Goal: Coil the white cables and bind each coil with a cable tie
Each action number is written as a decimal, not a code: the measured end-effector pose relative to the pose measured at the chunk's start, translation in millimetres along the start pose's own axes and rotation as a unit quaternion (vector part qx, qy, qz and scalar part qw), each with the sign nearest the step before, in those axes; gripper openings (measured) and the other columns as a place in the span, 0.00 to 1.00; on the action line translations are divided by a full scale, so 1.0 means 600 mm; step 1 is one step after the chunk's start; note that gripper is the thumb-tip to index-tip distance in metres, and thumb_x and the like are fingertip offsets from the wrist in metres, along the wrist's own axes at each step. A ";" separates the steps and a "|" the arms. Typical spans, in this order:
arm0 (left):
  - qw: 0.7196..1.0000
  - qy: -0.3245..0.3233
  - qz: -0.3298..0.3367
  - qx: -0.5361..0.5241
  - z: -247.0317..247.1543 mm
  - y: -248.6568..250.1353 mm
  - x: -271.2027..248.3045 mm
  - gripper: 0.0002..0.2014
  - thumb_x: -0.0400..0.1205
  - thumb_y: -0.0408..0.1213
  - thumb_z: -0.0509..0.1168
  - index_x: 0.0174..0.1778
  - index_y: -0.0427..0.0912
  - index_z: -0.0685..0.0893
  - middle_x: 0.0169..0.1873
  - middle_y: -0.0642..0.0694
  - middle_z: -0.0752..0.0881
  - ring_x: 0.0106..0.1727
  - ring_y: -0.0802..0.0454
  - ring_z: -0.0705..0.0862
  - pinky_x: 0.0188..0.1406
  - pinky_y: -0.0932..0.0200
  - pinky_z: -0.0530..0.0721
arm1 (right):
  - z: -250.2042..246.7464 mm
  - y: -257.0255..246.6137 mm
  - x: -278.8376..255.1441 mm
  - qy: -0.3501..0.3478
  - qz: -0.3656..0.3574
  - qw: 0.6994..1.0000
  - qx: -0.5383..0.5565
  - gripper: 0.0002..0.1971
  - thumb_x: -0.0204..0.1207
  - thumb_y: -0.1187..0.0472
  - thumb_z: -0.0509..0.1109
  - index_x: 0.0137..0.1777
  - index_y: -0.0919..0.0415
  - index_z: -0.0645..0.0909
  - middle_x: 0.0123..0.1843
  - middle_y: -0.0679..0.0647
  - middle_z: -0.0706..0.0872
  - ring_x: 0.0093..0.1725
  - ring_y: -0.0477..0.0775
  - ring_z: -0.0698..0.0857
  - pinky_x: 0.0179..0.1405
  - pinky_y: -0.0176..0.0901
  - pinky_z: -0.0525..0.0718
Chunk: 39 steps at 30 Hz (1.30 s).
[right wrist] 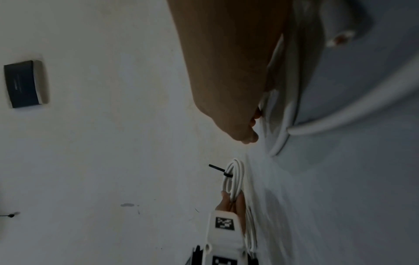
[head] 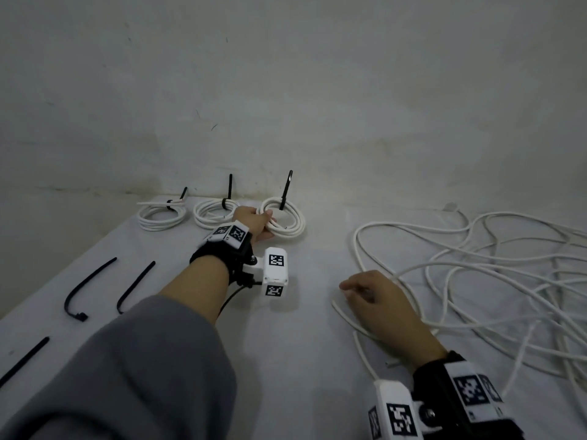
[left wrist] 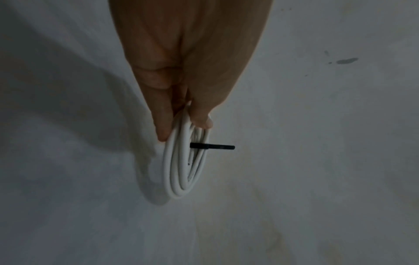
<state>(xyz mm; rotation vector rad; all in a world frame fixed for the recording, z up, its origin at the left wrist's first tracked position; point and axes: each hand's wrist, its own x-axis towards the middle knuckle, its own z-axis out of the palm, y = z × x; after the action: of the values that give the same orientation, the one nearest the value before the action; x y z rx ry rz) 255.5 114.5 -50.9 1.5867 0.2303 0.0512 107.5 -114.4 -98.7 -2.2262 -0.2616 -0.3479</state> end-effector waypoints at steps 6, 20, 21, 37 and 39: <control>0.995 0.040 0.023 0.093 0.008 -0.003 0.042 0.24 0.84 0.32 0.62 0.77 0.37 0.67 0.69 0.33 0.77 0.63 0.35 0.82 0.47 0.51 0.87 | 0.007 0.006 0.003 0.002 -0.015 1.000 -0.008 0.14 0.74 0.71 0.71 0.40 0.46 0.82 0.46 0.46 0.81 0.47 0.37 0.80 0.50 0.17 0.70; 0.897 0.051 0.030 0.438 0.031 -0.007 0.075 0.40 0.74 0.57 0.71 0.75 0.37 0.66 0.73 0.35 0.70 0.70 0.36 0.74 0.63 0.49 0.75 | 0.005 -0.009 -0.001 -0.024 0.008 1.000 0.008 0.13 0.76 0.67 0.70 0.39 0.45 0.81 0.46 0.44 0.79 0.48 0.35 0.79 0.48 0.22 0.71; 0.894 0.045 0.043 0.443 0.029 -0.008 0.072 0.36 0.77 0.54 0.69 0.74 0.37 0.68 0.72 0.36 0.72 0.71 0.37 0.74 0.64 0.49 0.74 | 0.005 -0.009 -0.002 -0.022 0.008 1.000 0.008 0.14 0.75 0.67 0.70 0.39 0.44 0.81 0.46 0.44 0.80 0.47 0.37 0.80 0.48 0.20 0.70; 0.878 -0.072 0.199 0.428 0.053 0.045 -0.031 0.11 0.80 0.39 0.67 0.55 0.38 0.87 0.57 0.43 0.86 0.61 0.46 0.82 0.60 0.56 0.76 | -0.008 -0.037 0.001 0.014 0.062 0.995 0.071 0.13 0.78 0.66 0.67 0.38 0.47 0.84 0.40 0.42 0.86 0.40 0.35 0.83 0.39 0.24 0.74; 0.868 -0.134 0.241 0.412 0.054 0.057 -0.076 0.10 0.81 0.38 0.67 0.55 0.40 0.87 0.55 0.45 0.87 0.59 0.49 0.83 0.60 0.57 0.79 | -0.025 -0.061 -0.003 -0.001 0.048 0.995 0.086 0.10 0.79 0.66 0.67 0.42 0.53 0.87 0.40 0.42 0.86 0.37 0.29 0.81 0.37 0.21 0.73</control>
<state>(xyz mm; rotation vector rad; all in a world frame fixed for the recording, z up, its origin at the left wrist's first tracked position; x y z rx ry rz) 220.7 73.8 -12.9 2.4509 -0.4348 0.1313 92.1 -103.6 -63.8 -2.0605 -0.1787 -0.2614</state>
